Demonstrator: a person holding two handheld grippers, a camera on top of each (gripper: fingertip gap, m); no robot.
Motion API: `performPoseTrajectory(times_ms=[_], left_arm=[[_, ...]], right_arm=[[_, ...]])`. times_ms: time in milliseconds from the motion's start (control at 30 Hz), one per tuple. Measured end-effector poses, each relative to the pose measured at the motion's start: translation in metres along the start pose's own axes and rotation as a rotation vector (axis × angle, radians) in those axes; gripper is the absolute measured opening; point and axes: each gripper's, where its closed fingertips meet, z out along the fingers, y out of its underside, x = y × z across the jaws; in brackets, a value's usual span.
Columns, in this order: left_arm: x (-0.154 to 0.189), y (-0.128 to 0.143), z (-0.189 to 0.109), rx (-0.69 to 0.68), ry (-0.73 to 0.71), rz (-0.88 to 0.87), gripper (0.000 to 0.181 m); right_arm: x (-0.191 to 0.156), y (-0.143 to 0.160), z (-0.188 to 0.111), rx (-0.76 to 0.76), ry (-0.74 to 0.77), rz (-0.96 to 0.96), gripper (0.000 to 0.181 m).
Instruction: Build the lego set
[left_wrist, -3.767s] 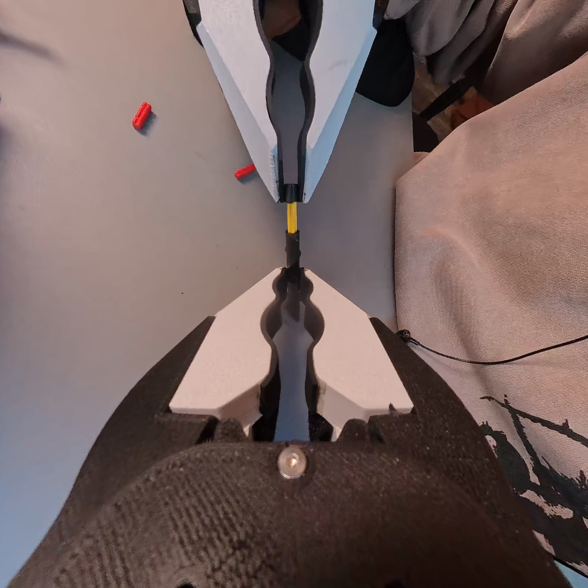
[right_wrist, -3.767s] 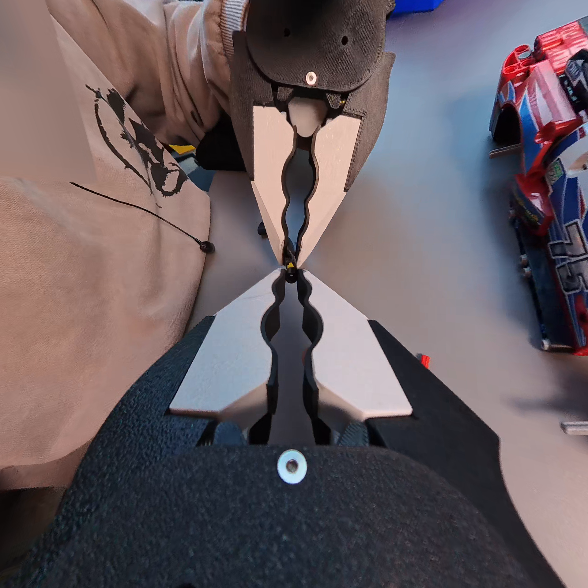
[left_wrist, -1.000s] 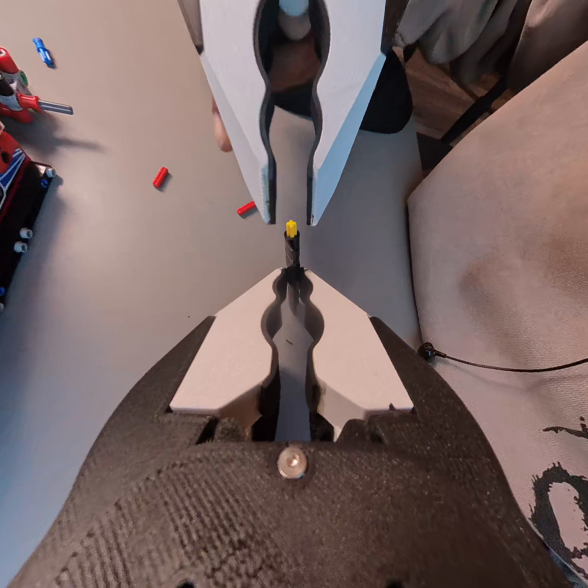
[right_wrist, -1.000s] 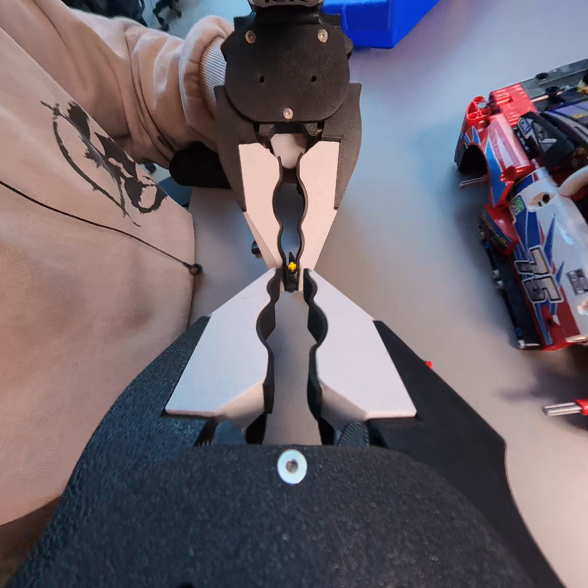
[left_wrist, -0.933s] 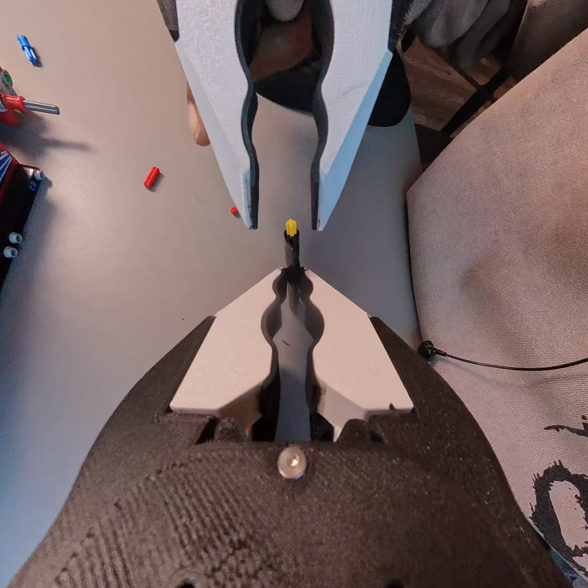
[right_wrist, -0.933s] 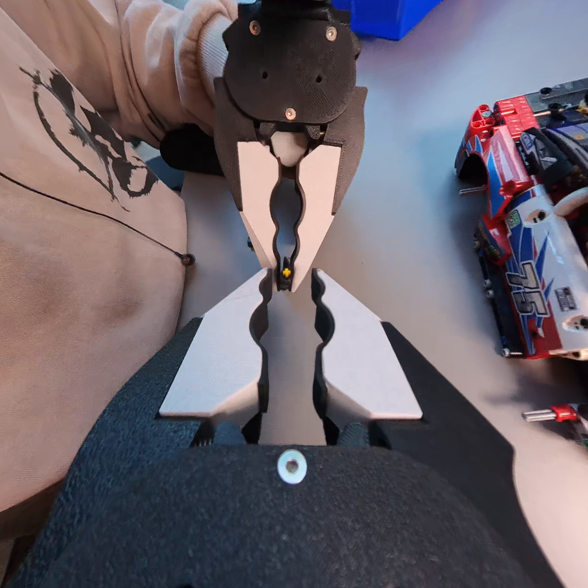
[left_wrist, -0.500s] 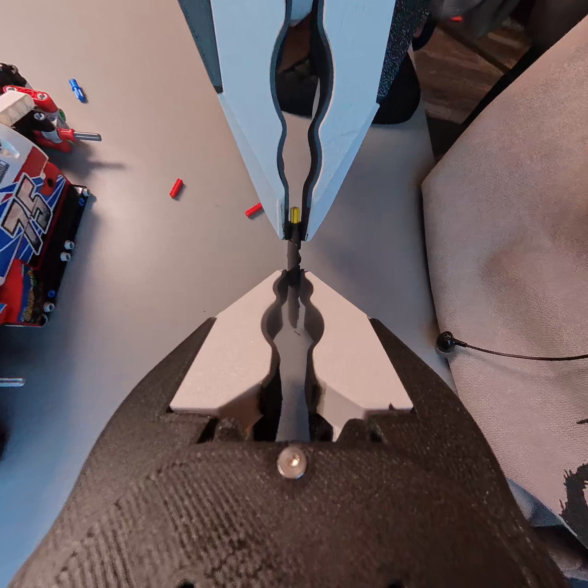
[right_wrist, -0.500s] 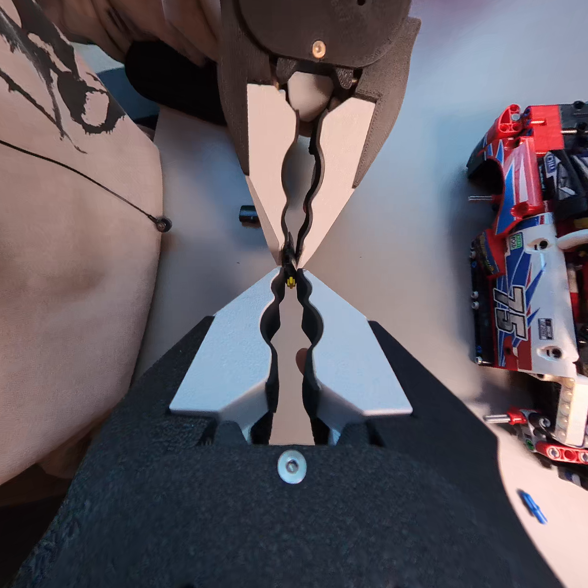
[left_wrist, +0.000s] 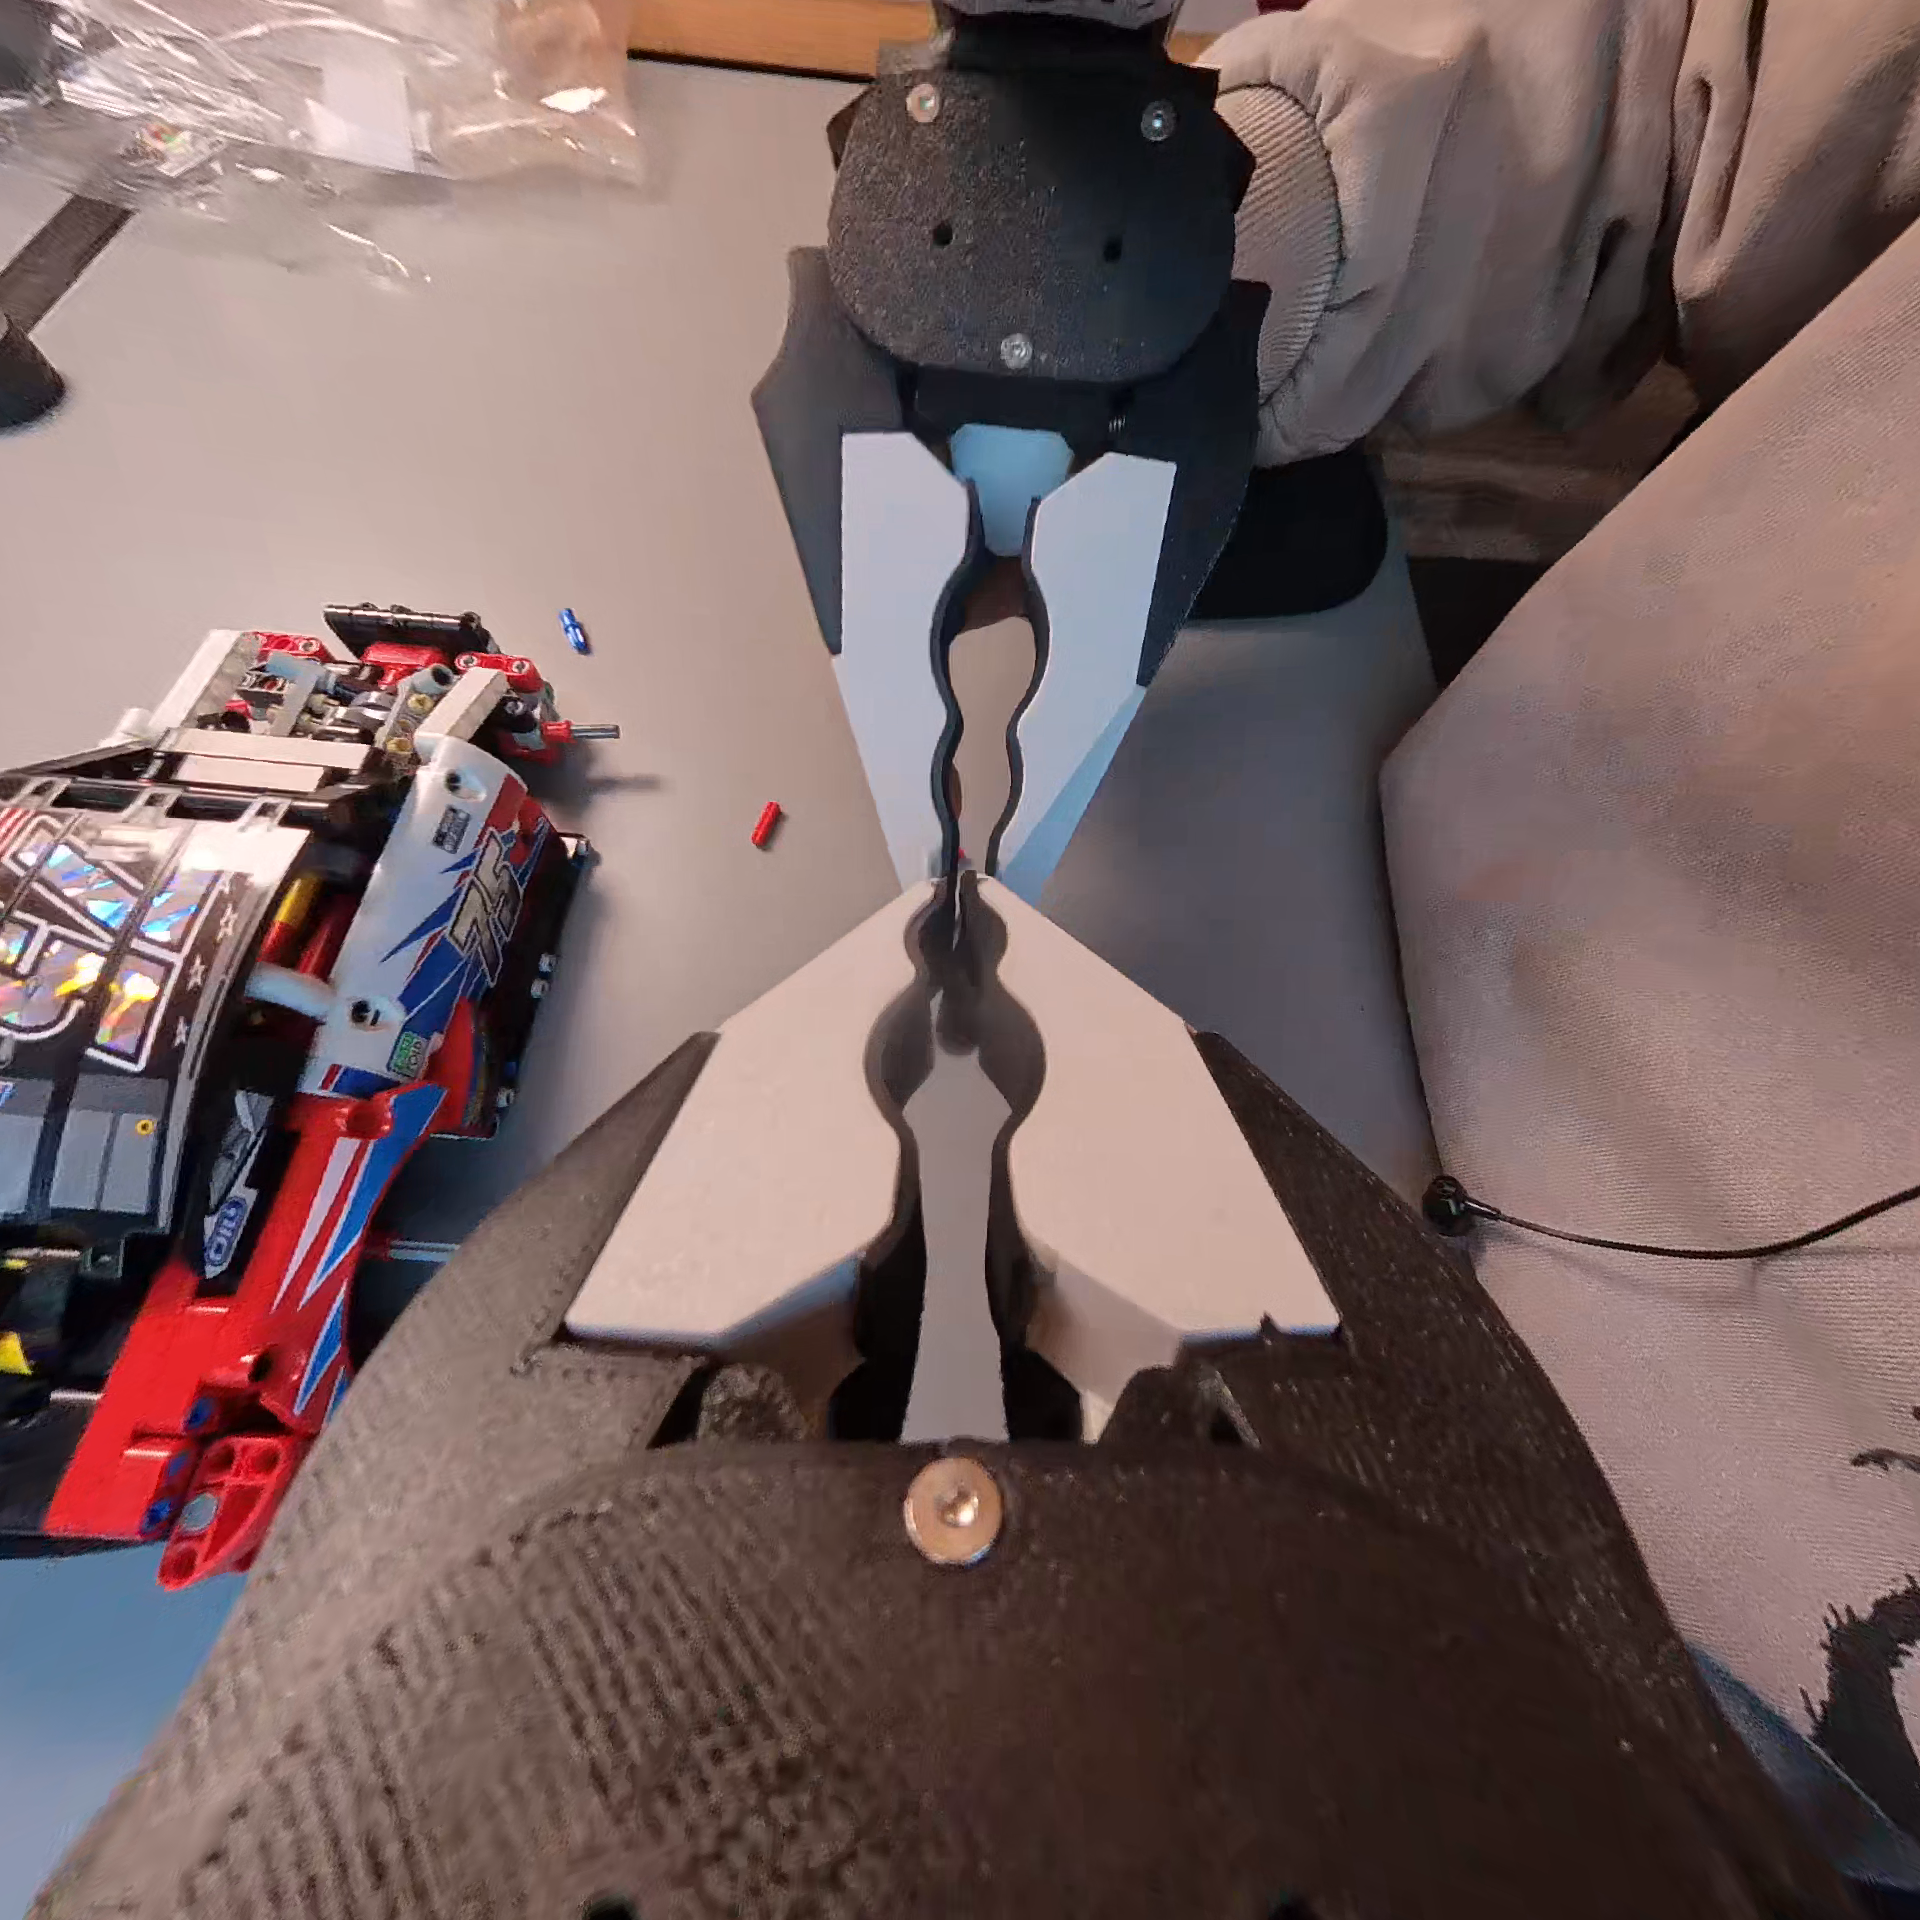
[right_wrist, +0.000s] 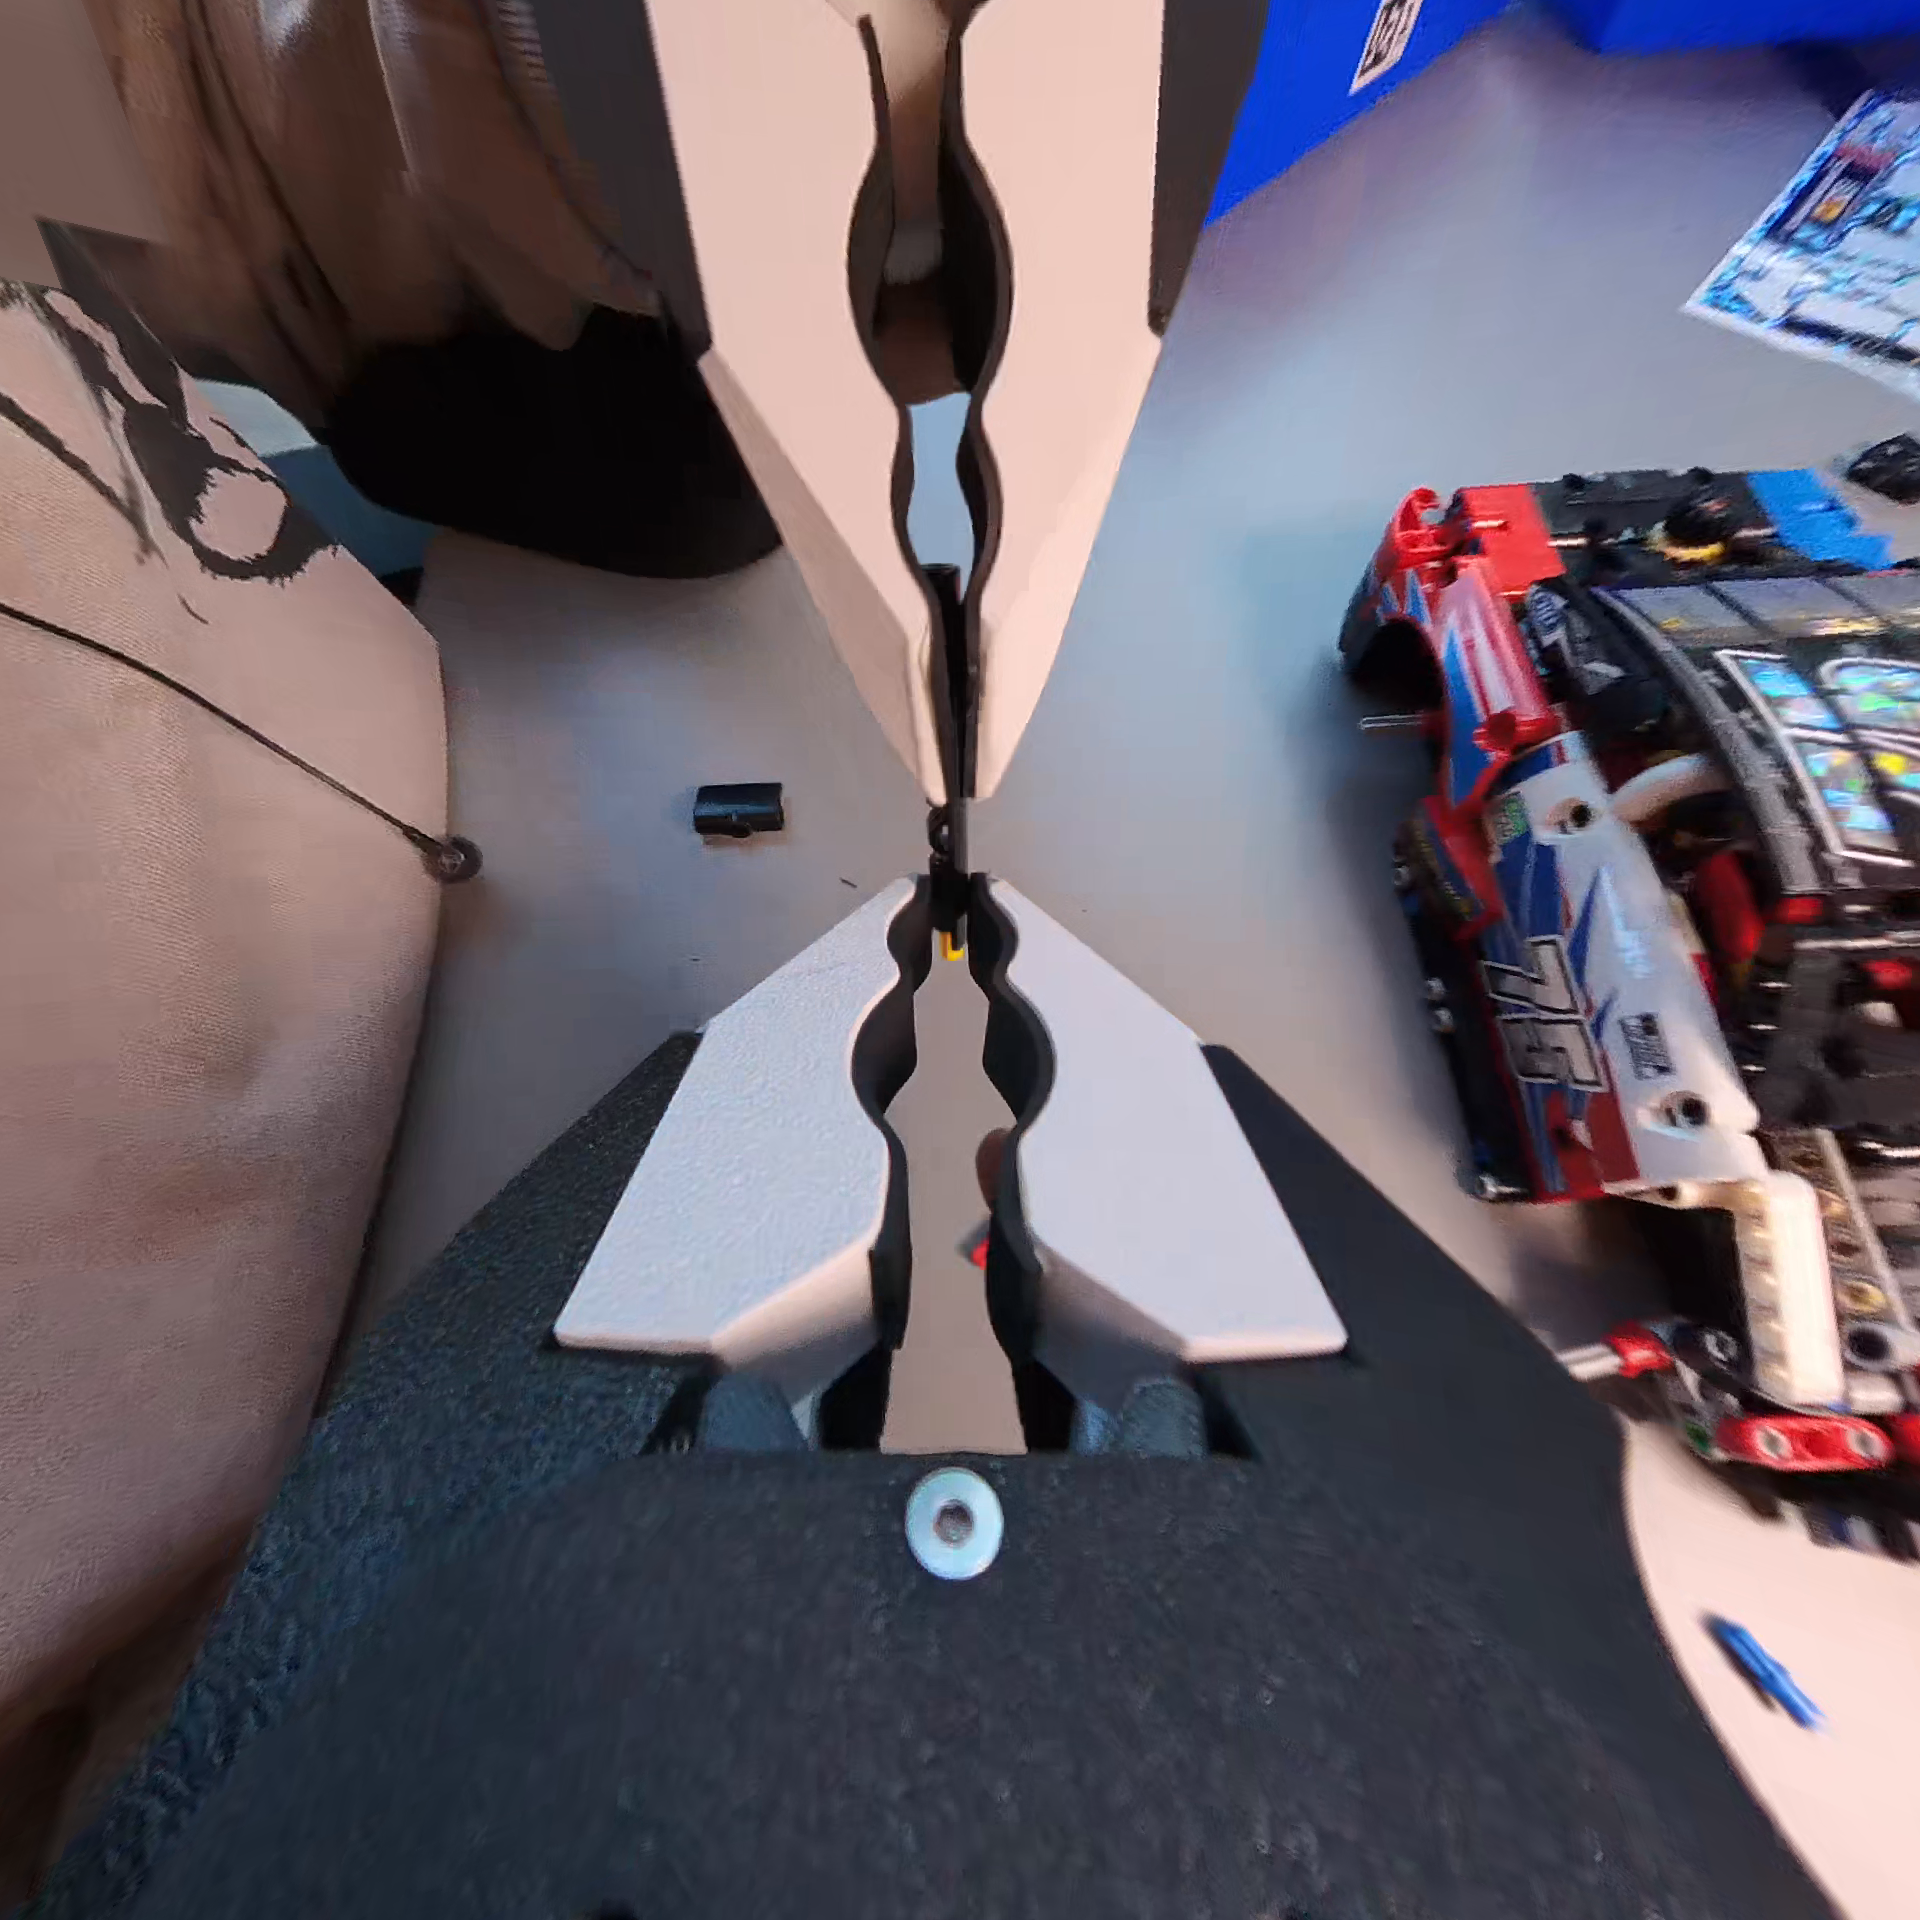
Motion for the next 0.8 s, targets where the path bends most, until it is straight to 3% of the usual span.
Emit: performPoseTrajectory(times_ms=[267,400,533,667,733,800], left_arm=[[-0.011,0.013,-0.007,0.075,-0.079,0.122,0.0],[-0.011,0.017,-0.017,0.108,-0.017,0.031,0.028],[-0.006,0.03,-0.011,0.106,0.088,-0.139,0.045],[-0.004,0.022,-0.005,0.182,0.165,-0.283,0.028],[-0.007,0.02,-0.006,0.195,0.156,-0.279,0.016],[-0.011,0.019,-0.007,0.208,0.102,-0.222,0.014]], right_arm=[[0.002,-0.007,-0.005,0.061,0.085,-0.068,0.002],[0.01,-0.01,-0.009,0.044,0.178,-0.2,0.002],[0.013,-0.017,-0.016,0.041,0.334,-0.493,0.002],[0.017,-0.022,-0.015,0.002,0.557,-0.877,0.002],[0.015,-0.024,-0.013,0.013,0.615,-0.989,0.002],[0.017,-0.026,-0.013,0.03,0.679,-1.044,0.001]])
